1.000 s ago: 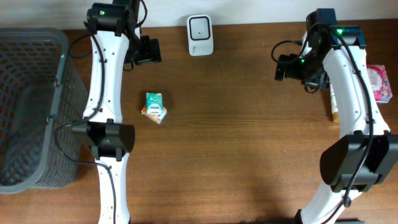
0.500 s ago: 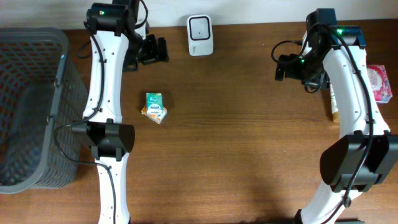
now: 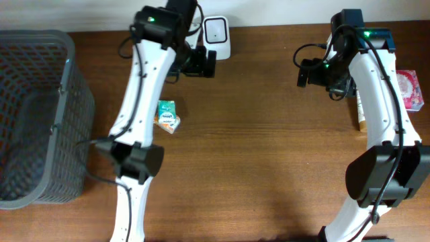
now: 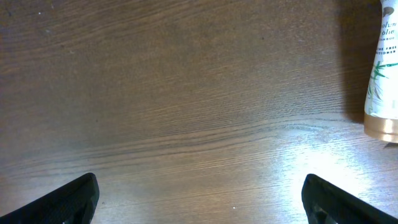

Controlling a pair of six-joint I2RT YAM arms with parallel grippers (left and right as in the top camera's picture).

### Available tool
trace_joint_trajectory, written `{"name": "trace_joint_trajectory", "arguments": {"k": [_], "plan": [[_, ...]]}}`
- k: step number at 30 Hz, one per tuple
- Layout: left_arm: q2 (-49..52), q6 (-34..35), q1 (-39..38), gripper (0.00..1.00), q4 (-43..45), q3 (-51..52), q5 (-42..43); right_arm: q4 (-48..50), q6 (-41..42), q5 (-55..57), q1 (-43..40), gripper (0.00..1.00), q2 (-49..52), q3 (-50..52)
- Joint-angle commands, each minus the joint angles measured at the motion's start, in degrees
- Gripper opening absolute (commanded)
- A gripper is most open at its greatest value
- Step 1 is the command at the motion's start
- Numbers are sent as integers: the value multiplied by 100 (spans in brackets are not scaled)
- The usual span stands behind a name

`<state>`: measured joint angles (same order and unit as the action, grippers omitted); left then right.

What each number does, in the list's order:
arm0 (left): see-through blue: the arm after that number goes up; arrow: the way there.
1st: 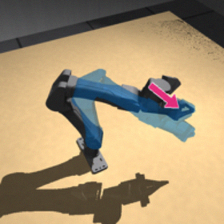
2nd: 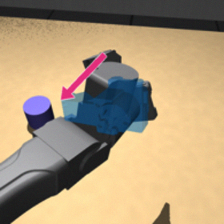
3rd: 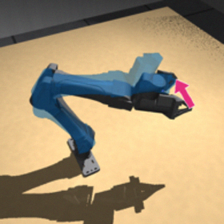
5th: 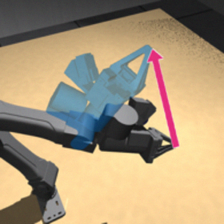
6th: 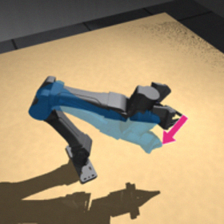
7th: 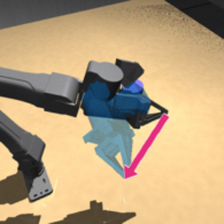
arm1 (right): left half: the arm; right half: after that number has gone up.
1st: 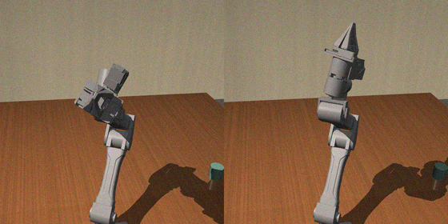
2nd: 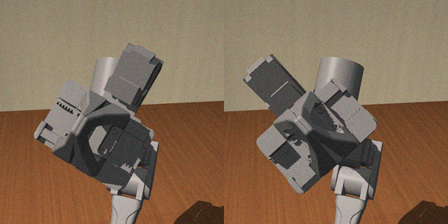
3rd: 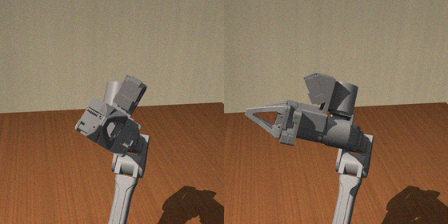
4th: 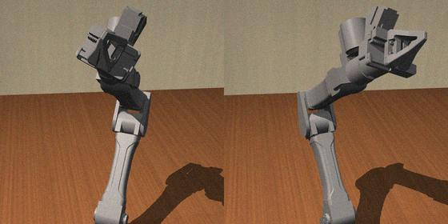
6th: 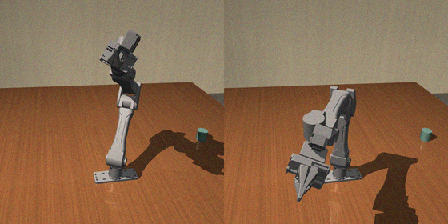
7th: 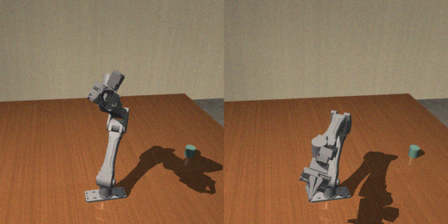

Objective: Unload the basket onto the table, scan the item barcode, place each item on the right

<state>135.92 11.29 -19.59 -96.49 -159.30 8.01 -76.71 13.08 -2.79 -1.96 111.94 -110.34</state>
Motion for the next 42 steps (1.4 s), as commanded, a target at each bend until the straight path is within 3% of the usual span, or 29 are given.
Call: {"name": "trace_joint_trajectory", "arguments": {"k": [1,4,8,13,21,22,23,25,27,32,38,42], "plan": [[-1185,-109,63,99,-26,660,-466,-17,-24,72,0,98,42,44],[-1856,2,63,99,-24,1926,-750,-17,-24,72,0,99,42,44],[-2044,435,66,99,33,3324,-1241,-17,-24,72,0,99,42,44],[-2044,599,63,99,835,4076,-1849,-17,-24,72,0,99,42,44],[-1808,579,63,98,1257,4122,-1899,-17,-24,72,0,99,44,44],[-1679,577,63,92,1419,4122,-1897,-17,-24,72,0,99,42,44],[-1572,579,63,77,1526,4122,-1878,-17,-24,72,0,99,42,44],[-1384,581,61,72,1611,4122,-1829,-17,-24,72,0,98,44,44],[-1010,605,63,79,1681,4122,-1816,-17,-24,72,0,99,42,44],[-181,605,63,78,1985,4122,-1921,-17,-24,72,0,99,42,44],[-48,1252,83,82,1996,4127,-3254,-17,-24,72,0,99,44,44],[-44,1263,321,88,2002,4131,-2813,-17,-24,72,0,99,42,44]]}}
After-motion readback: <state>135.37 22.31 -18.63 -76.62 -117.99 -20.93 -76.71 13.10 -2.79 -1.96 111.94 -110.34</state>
